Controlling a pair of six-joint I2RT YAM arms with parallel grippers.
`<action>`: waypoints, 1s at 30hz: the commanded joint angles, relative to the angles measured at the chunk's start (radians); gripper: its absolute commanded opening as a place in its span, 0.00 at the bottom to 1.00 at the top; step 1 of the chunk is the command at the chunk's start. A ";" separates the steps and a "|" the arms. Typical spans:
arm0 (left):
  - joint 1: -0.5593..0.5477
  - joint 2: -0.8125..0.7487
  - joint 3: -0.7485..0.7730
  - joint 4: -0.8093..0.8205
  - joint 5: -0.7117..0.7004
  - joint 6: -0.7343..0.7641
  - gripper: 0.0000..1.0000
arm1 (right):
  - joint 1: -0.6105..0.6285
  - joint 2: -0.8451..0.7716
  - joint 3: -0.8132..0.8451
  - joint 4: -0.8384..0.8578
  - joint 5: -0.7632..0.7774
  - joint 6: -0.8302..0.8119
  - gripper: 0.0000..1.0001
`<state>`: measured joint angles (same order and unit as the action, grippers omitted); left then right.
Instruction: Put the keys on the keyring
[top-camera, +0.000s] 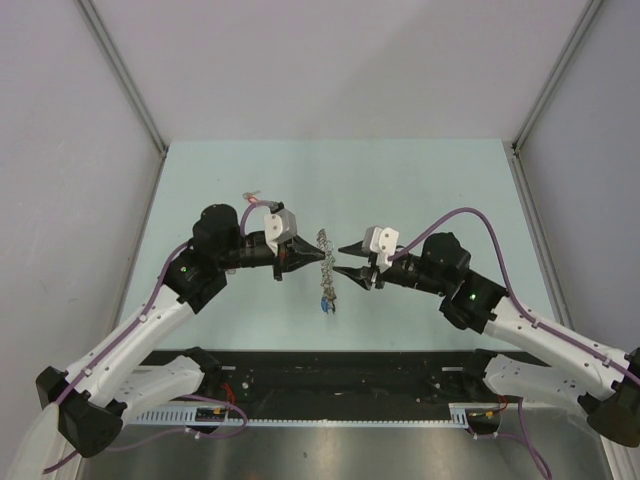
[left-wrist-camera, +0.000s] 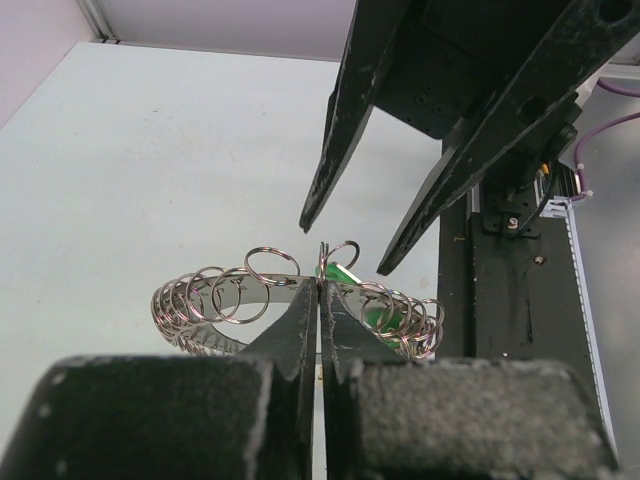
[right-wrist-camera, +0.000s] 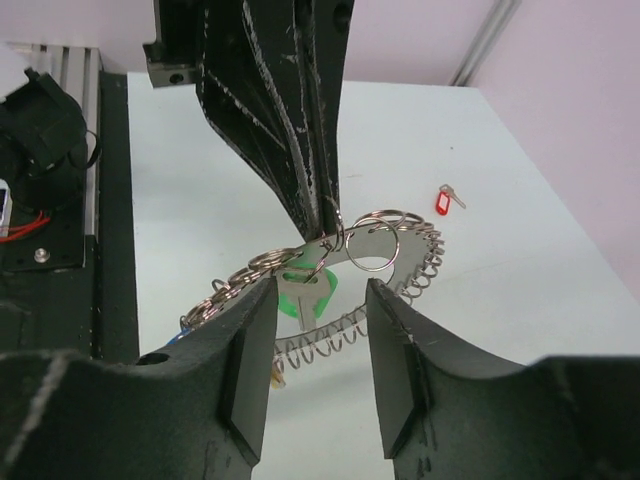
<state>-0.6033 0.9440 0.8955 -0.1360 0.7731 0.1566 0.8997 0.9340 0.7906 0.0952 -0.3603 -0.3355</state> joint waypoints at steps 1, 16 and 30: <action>0.008 -0.017 0.010 0.073 0.002 -0.014 0.00 | -0.007 -0.050 0.001 0.090 0.010 0.100 0.47; 0.010 -0.036 -0.009 0.093 -0.066 -0.023 0.00 | -0.025 0.058 0.113 0.044 0.104 0.363 0.34; 0.014 -0.039 -0.017 0.114 -0.103 -0.049 0.00 | -0.031 0.104 0.148 0.003 0.087 0.374 0.32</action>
<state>-0.5991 0.9329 0.8787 -0.1131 0.6785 0.1310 0.8726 1.0203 0.8852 0.1009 -0.2680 0.0273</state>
